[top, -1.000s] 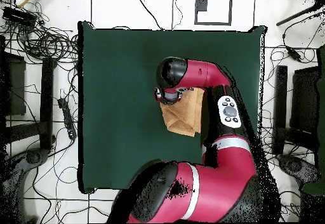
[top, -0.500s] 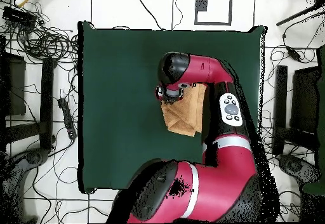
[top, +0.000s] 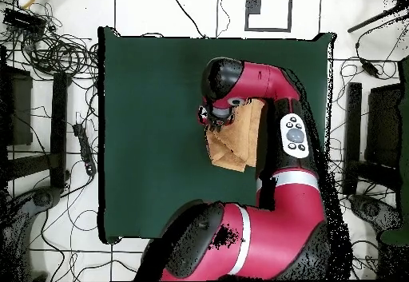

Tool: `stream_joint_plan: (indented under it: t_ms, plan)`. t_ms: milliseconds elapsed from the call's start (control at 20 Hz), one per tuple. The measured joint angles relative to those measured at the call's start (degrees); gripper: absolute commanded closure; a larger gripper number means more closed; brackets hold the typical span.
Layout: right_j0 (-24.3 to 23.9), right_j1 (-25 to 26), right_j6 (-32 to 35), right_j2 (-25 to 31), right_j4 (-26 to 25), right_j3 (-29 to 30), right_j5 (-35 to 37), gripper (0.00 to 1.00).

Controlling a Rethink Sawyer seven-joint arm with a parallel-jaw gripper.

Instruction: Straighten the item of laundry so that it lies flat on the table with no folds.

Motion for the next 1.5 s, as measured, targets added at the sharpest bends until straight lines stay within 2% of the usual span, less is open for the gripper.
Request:
stream_joint_plan:
  t_ms: [700, 1500]
  plan:
    - [-0.1, 0.0, 0.0, 0.0, -0.4, -8.9, 11.7, 1.00]
    - [-0.7, 1.8, 0.0, 0.1, -0.4, -24.6, 25.3, 1.00]
